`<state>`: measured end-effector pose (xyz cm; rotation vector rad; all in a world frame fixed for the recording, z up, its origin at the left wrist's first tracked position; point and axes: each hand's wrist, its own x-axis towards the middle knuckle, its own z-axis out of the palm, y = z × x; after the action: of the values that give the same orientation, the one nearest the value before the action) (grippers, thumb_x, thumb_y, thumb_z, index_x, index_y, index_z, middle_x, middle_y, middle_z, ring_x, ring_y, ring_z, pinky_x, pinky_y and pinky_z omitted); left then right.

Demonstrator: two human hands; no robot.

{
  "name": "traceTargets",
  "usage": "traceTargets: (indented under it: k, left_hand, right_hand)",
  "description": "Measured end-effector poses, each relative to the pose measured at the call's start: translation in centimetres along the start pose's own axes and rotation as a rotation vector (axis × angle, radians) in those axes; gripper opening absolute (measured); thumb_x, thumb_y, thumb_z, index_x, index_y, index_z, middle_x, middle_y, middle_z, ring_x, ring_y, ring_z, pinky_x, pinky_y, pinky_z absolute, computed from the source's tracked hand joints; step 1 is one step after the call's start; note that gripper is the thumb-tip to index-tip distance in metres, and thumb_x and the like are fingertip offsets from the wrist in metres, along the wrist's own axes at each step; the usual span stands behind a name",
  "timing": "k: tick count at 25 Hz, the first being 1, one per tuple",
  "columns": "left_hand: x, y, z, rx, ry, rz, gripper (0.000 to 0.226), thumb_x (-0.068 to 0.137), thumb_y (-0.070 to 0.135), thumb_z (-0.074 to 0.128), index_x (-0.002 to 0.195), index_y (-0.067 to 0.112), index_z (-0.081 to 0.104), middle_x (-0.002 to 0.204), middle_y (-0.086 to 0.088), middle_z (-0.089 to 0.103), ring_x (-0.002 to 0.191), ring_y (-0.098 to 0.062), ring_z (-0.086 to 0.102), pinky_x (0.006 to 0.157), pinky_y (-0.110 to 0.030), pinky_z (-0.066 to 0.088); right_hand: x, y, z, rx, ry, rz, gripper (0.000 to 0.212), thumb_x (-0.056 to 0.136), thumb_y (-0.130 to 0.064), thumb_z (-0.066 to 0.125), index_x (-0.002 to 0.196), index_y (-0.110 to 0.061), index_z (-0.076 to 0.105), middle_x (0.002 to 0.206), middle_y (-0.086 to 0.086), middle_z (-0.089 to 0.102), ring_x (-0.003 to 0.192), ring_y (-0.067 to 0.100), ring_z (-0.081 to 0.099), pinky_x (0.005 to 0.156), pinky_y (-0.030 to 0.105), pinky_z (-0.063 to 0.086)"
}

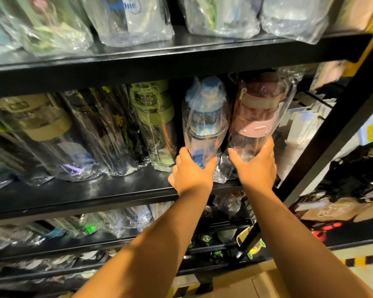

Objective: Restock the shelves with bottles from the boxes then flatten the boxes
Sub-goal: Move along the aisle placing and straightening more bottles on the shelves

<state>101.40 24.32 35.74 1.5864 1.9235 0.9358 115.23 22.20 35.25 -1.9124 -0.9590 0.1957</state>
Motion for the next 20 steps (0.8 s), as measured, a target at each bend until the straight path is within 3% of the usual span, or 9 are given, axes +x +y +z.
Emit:
traceTargets:
  k: [3, 6, 8, 11, 13, 15, 17, 20]
  left_hand:
    - [-0.2, -0.1, -0.5, 0.005, -0.069, 0.019, 0.087, 0.075, 0.066, 0.073, 0.141, 0.022, 0.038, 0.141, 0.001, 0.054, 0.13, -0.027, 0.051, 0.108, -0.047, 0.032]
    - [-0.7, -0.9, -3.0, -0.25, -0.273, -0.012, 0.106, 0.074, 0.052, 0.083, 0.157, 0.025, 0.022, 0.157, 0.003, 0.039, 0.143, -0.022, 0.039, 0.118, -0.042, 0.031]
    - [-1.8, -2.9, -5.5, -0.343, -0.342, 0.034, 0.092, 0.077, 0.042, 0.084, 0.152, 0.03, 0.034, 0.152, 0.009, 0.043, 0.139, -0.012, 0.041, 0.113, -0.028, 0.034]
    - [-2.1, -7.3, -10.7, -0.34, -0.183, 0.074, 0.063, 0.079, 0.036, 0.082, 0.132, 0.042, 0.047, 0.132, 0.017, 0.048, 0.124, -0.005, 0.049, 0.102, -0.02, 0.035]
    - [-0.3, -9.9, -13.4, -0.302, -0.023, 0.071, 0.066, 0.078, 0.035, 0.083, 0.131, 0.038, 0.046, 0.129, 0.012, 0.044, 0.121, -0.01, 0.049, 0.106, -0.028, 0.04]
    - [2.0, -11.9, -14.9, -0.292, 0.064, 0.062, 0.079, 0.076, 0.036, 0.085, 0.141, 0.027, 0.042, 0.133, 0.003, 0.042, 0.124, -0.016, 0.047, 0.11, -0.038, 0.04]
    - [3.6, -12.6, -15.4, -0.298, 0.036, 0.067, 0.088, 0.076, 0.038, 0.085, 0.147, 0.022, 0.035, 0.141, 0.0, 0.039, 0.13, -0.017, 0.043, 0.113, -0.04, 0.037]
    - [4.4, -13.5, -15.6, -0.334, -0.032, 0.104, 0.091, 0.078, 0.032, 0.084, 0.151, 0.022, 0.03, 0.148, 0.002, 0.035, 0.134, -0.011, 0.04, 0.111, -0.026, 0.034]
  right_hand:
    - [-0.1, 0.2, -0.7, 0.035, -0.072, -0.023, 0.112, 0.072, -0.065, 0.073, 0.155, -0.021, 0.012, 0.153, 0.009, 0.036, 0.142, 0.03, 0.03, 0.112, 0.05, 0.033]
    - [-0.3, 0.0, -2.0, 0.077, -0.113, -0.017, 0.112, 0.074, -0.061, 0.074, 0.157, -0.017, 0.012, 0.159, 0.011, 0.025, 0.146, 0.03, 0.022, 0.118, 0.048, 0.026]
    - [-1.7, -0.5, -3.2, 0.084, -0.133, 0.019, 0.113, 0.077, -0.056, 0.074, 0.158, -0.015, 0.007, 0.162, 0.01, 0.016, 0.149, 0.027, 0.016, 0.121, 0.044, 0.02]
    - [-7.5, -2.8, -4.1, 0.107, 0.012, -0.045, 0.092, 0.084, -0.042, 0.074, 0.154, -0.013, 0.021, 0.158, 0.01, 0.024, 0.146, 0.022, 0.019, 0.117, 0.034, 0.018]
    - [-12.3, -4.8, -2.8, 0.098, 0.063, -0.212, 0.07, 0.085, -0.039, 0.072, 0.141, -0.008, 0.043, 0.141, 0.014, 0.043, 0.133, 0.026, 0.034, 0.11, 0.035, 0.027]
    - [-14.8, -6.7, 0.4, 0.1, -0.086, -0.254, 0.063, 0.082, -0.04, 0.074, 0.132, -0.009, 0.052, 0.13, 0.009, 0.05, 0.126, 0.025, 0.042, 0.106, 0.039, 0.034]
    - [-15.2, -8.9, 3.8, 0.174, -0.25, -0.156, 0.071, 0.081, -0.037, 0.078, 0.14, -0.014, 0.045, 0.137, 0.003, 0.045, 0.132, 0.023, 0.041, 0.109, 0.041, 0.036]
    - [-13.8, -12.5, 8.4, 0.228, -0.298, 0.055, 0.091, 0.083, -0.042, 0.075, 0.154, -0.018, 0.023, 0.156, 0.005, 0.027, 0.145, 0.022, 0.027, 0.115, 0.037, 0.028]
